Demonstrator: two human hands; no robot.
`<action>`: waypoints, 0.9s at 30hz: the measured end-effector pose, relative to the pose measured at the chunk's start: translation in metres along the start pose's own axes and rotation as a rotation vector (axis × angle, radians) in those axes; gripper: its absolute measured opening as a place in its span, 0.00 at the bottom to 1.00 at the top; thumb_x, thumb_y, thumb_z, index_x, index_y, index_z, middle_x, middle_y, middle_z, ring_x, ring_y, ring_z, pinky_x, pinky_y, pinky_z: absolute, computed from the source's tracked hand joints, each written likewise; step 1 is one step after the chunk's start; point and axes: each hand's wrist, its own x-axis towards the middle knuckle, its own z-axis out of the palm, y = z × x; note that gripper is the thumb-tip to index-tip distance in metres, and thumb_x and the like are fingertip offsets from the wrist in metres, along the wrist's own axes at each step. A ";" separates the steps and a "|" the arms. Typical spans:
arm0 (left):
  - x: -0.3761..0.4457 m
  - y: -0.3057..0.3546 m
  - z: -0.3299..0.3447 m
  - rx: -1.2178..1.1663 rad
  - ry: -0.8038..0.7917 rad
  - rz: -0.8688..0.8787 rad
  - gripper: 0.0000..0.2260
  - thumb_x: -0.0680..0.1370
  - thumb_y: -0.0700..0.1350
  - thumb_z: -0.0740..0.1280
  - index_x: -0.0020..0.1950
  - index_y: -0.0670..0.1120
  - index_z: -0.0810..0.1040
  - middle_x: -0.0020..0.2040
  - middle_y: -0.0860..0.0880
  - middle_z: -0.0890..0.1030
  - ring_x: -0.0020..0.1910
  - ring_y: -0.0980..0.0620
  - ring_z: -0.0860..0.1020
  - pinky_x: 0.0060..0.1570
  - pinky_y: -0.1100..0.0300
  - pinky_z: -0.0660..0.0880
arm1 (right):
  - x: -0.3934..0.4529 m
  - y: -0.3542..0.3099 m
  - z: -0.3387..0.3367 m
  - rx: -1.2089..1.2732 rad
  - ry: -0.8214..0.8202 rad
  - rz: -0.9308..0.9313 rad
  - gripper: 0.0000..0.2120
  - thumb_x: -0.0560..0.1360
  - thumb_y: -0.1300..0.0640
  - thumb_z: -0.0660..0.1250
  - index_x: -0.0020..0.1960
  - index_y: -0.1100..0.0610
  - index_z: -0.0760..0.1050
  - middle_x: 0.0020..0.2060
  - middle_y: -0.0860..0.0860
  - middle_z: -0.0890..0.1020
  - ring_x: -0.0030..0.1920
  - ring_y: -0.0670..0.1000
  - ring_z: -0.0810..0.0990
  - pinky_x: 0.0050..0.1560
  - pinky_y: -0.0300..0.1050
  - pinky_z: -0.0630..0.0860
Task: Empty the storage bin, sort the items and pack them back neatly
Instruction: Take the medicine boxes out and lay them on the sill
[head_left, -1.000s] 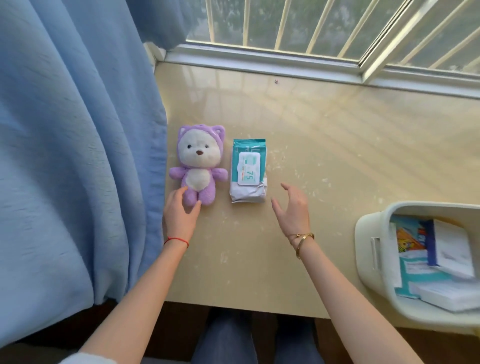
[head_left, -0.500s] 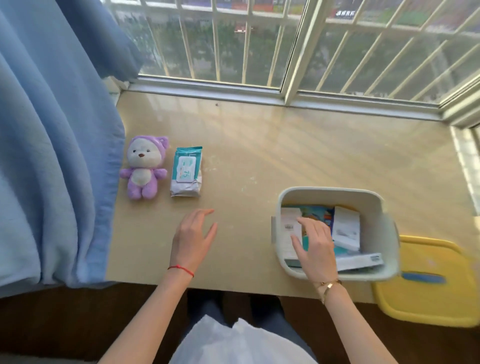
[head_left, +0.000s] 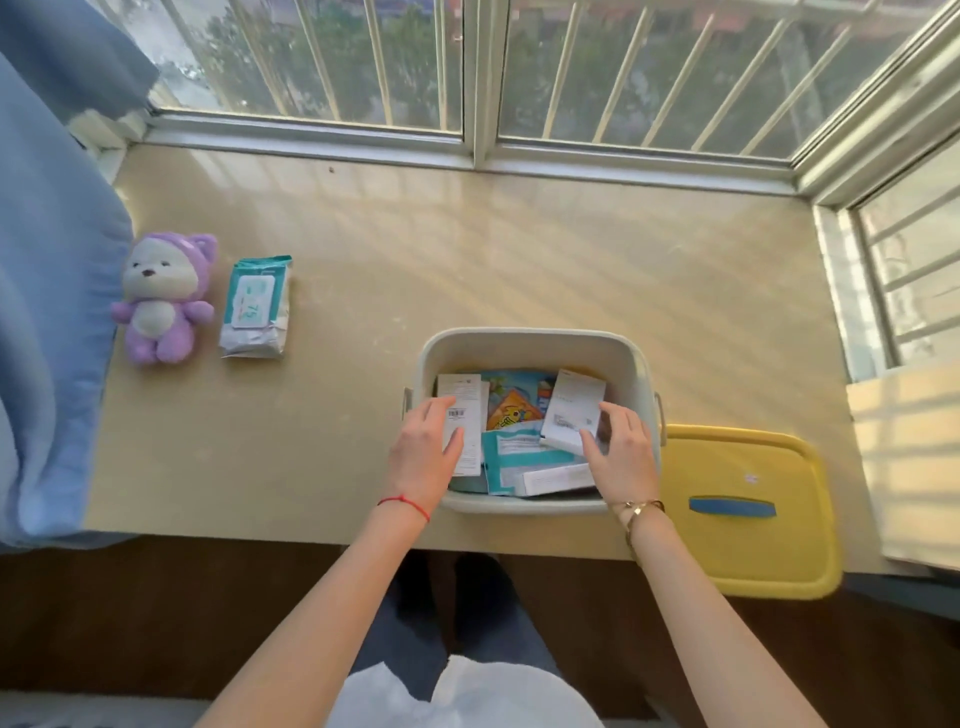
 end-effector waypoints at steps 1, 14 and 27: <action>0.005 0.002 0.010 0.009 -0.024 -0.032 0.18 0.78 0.45 0.64 0.67 0.46 0.70 0.63 0.47 0.75 0.61 0.49 0.74 0.59 0.56 0.74 | 0.007 0.003 0.003 0.002 -0.013 0.022 0.21 0.75 0.56 0.66 0.66 0.60 0.69 0.60 0.56 0.75 0.62 0.56 0.72 0.64 0.48 0.69; 0.035 -0.002 0.101 0.344 -0.130 -0.430 0.30 0.76 0.49 0.66 0.74 0.47 0.56 0.71 0.40 0.62 0.67 0.41 0.65 0.64 0.49 0.69 | 0.065 0.025 0.058 0.023 -0.182 0.289 0.40 0.71 0.47 0.70 0.73 0.63 0.54 0.66 0.62 0.64 0.65 0.63 0.67 0.65 0.52 0.66; 0.042 -0.010 0.097 0.154 -0.085 -0.423 0.38 0.66 0.46 0.77 0.70 0.45 0.63 0.64 0.42 0.70 0.63 0.43 0.67 0.63 0.51 0.67 | 0.063 0.023 0.044 0.129 -0.224 0.322 0.38 0.65 0.51 0.77 0.66 0.63 0.62 0.62 0.60 0.68 0.58 0.61 0.73 0.55 0.49 0.71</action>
